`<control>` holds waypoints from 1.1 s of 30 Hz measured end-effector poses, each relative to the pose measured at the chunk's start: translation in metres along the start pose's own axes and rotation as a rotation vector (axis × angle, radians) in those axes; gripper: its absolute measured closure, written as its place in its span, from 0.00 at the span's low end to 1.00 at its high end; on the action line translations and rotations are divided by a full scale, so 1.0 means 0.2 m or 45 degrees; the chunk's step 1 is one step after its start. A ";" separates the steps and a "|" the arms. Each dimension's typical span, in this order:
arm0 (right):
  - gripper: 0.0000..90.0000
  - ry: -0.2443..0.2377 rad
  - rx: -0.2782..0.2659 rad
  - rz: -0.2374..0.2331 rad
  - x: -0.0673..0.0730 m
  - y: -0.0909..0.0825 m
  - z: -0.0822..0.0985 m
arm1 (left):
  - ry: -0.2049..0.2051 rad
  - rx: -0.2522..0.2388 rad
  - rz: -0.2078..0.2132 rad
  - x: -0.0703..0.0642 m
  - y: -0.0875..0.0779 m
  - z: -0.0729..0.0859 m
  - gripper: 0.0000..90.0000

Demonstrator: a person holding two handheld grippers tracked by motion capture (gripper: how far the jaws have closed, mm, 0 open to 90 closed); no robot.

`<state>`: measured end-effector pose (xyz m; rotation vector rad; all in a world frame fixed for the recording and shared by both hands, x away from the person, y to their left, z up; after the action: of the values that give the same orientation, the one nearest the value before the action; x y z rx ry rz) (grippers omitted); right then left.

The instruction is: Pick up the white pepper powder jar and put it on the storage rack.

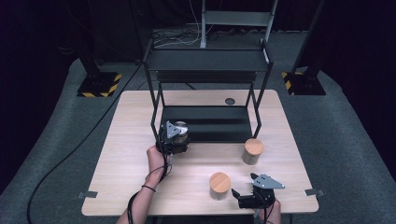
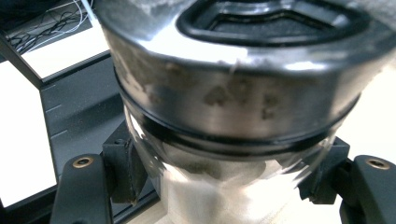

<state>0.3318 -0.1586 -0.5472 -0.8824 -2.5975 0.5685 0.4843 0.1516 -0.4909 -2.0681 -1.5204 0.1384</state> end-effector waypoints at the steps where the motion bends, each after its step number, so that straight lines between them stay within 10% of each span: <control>1: 0.00 0.000 0.000 -0.001 0.00 0.00 0.00 | 0.004 -0.001 -0.002 0.00 0.00 0.00 0.33; 33: 0.00 0.003 0.004 -0.004 0.00 0.00 0.00 | -0.003 0.012 -0.025 0.02 0.09 -0.07 0.33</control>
<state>0.3321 -0.1584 -0.5473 -0.8778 -2.5943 0.5704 0.5055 0.1466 -0.4870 -2.0459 -1.5383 0.1406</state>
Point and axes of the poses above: each handheld gripper's, and its own axes: y roughly forward along the jaws, z roughly out of its underside, x roughly to its left, the point moved 3 cm from there along y, roughly forward along the jaws, and after that the axes turned 15 degrees about -z, right-handed, at the moved point
